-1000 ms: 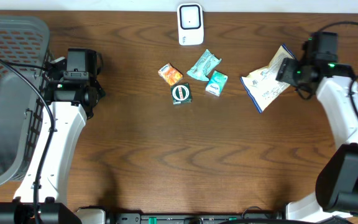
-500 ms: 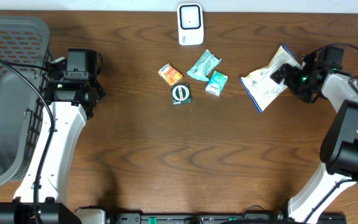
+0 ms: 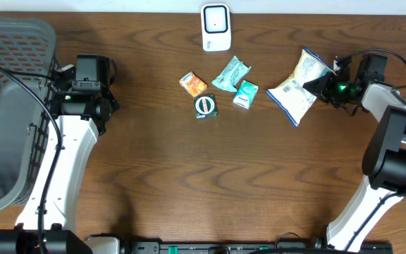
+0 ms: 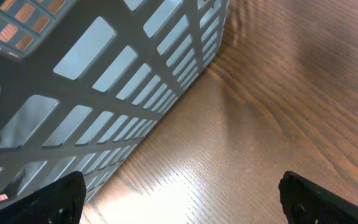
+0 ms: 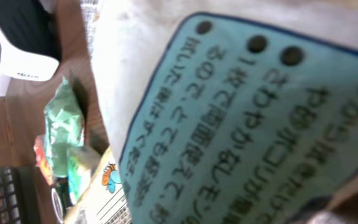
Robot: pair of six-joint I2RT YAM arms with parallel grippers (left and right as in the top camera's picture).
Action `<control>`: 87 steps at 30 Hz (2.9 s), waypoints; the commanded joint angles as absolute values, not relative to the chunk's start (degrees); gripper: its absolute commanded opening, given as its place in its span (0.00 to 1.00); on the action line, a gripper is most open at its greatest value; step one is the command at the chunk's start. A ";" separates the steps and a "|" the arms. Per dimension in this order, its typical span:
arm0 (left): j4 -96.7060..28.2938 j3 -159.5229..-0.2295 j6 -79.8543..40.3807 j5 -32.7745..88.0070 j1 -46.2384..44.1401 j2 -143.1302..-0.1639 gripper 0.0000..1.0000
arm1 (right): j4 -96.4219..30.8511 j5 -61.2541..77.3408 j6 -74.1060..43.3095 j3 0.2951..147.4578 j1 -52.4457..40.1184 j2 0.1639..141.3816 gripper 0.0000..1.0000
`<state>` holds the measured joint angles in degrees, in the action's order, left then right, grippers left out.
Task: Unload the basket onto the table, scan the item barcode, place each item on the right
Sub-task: 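Lift the yellow bag and hold it up toward the scanner, then place the yellow bag at the right side and reach toward the green items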
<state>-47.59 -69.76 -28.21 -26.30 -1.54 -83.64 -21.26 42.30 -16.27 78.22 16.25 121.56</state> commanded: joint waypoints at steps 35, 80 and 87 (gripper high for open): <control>-47.75 -69.60 -27.46 -27.68 -1.30 -84.03 0.98 | -0.80 44.05 -26.33 78.70 -16.45 94.43 0.01; -47.72 -69.60 -27.46 -27.68 -1.30 -84.03 0.98 | -27.24 -2.61 -16.62 78.70 -12.10 94.45 0.01; -47.72 -69.60 -27.46 -27.68 -1.30 -84.01 0.98 | -35.66 -41.80 -13.15 78.67 -12.03 96.07 0.01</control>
